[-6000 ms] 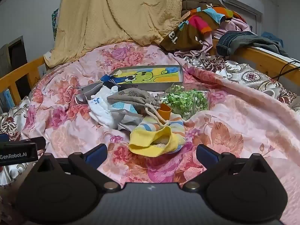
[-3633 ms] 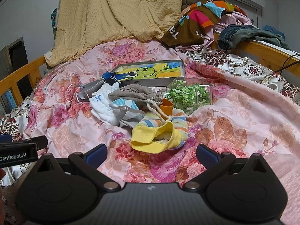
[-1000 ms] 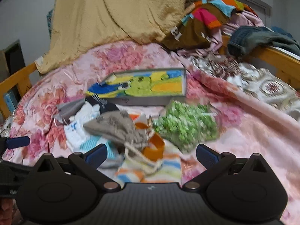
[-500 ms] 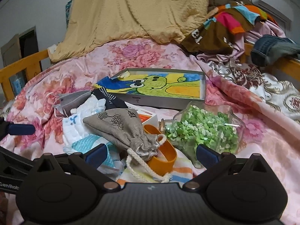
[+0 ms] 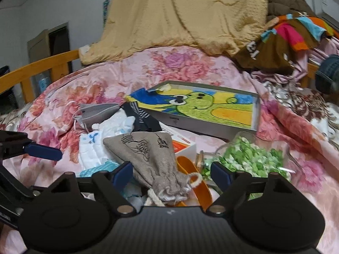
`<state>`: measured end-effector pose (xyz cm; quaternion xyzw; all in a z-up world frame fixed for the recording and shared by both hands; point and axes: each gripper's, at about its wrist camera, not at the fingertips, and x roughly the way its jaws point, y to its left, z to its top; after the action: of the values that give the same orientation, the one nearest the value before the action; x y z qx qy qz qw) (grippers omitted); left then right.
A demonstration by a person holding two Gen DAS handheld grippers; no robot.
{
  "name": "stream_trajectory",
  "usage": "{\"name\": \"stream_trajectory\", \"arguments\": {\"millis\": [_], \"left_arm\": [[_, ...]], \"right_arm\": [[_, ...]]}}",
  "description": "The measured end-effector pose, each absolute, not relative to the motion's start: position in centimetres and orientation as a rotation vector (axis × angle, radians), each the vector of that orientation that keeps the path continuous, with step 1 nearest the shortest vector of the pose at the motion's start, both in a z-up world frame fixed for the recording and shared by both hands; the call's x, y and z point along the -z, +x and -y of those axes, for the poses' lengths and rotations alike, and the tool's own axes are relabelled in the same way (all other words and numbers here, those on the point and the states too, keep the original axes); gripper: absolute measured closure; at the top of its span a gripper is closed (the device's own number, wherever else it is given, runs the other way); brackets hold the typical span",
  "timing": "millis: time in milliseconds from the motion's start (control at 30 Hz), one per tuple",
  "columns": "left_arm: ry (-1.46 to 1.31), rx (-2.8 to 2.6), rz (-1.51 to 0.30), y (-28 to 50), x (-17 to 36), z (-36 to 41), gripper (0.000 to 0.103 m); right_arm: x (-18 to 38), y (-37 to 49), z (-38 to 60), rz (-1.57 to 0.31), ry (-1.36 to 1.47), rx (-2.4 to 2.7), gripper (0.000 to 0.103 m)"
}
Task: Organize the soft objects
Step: 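Move the right gripper to the grey drawstring pouch while the left moves to the light blue packet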
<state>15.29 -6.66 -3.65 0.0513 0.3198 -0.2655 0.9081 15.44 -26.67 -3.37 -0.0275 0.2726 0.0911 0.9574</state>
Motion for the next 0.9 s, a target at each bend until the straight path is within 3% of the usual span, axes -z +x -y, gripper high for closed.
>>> {"name": "stream_trajectory", "arguments": {"millis": [200, 567, 800, 900], "left_arm": [[-0.048, 0.615, -0.732, 16.9, 4.0, 6.6, 0.012], [-0.309, 0.629, -0.881, 19.4, 6.5, 6.9, 0.047], [-0.448, 0.618, -0.947, 20.3, 7.7, 6.6, 0.058], [-0.501, 0.607, -0.967, 20.3, 8.1, 6.3, 0.065]], "right_arm": [[4.0, 16.9, 26.9, -0.584, -0.068, -0.236, 0.033], [4.4, 17.5, 27.4, -0.623, -0.007, -0.281, 0.047], [4.4, 17.5, 27.2, -0.633, -0.009, -0.277, 0.053], [4.4, 17.5, 27.2, -0.636, -0.011, -0.278, 0.060]]}}
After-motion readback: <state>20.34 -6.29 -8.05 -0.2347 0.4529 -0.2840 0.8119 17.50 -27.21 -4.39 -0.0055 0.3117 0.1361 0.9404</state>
